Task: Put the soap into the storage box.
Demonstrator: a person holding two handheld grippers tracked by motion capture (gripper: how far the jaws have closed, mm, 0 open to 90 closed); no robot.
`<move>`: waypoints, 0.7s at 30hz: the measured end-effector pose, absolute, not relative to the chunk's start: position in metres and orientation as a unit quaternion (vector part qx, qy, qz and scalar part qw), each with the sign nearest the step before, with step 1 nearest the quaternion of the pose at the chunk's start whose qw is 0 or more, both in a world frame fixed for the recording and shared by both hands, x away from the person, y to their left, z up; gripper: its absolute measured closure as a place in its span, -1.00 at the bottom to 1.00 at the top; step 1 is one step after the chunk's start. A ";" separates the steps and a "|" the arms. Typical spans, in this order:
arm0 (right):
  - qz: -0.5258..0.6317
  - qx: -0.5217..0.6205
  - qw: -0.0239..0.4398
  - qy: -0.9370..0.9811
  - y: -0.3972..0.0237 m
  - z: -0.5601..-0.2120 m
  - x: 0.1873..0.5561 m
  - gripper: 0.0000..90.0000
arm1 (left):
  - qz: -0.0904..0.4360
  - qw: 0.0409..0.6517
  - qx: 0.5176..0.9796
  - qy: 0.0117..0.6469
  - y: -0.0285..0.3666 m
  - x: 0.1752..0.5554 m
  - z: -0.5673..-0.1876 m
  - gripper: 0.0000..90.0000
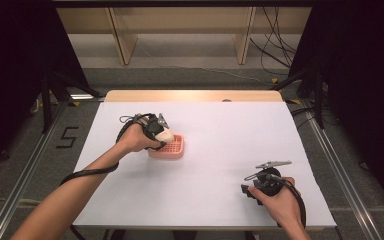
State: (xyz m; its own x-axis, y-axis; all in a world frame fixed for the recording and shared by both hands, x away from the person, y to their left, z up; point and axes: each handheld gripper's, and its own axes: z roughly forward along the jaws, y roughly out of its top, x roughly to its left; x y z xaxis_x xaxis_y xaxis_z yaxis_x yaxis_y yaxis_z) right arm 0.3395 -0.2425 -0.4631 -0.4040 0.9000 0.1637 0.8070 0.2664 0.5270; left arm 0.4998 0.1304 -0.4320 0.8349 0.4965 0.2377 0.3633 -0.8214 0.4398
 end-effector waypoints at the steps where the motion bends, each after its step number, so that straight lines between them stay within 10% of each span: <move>1: 0.275 0.539 0.084 0.792 -0.242 -0.463 0.340 0.04 | 0.174 0.191 0.939 0.228 0.130 0.500 -0.432 0.09; 21: 0.275 0.545 0.080 0.788 -0.242 -0.463 0.339 0.03 | 0.167 0.182 0.942 0.226 0.129 0.505 -0.436 0.09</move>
State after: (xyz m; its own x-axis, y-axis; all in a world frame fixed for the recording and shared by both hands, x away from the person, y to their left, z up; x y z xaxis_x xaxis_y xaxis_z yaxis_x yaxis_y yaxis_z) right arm 0.3395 -0.2418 -0.4630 -0.3925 0.9031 0.1741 0.8153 0.2540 0.5204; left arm 0.5046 0.1288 -0.4364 0.8417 0.4872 0.2328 0.3652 -0.8312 0.4192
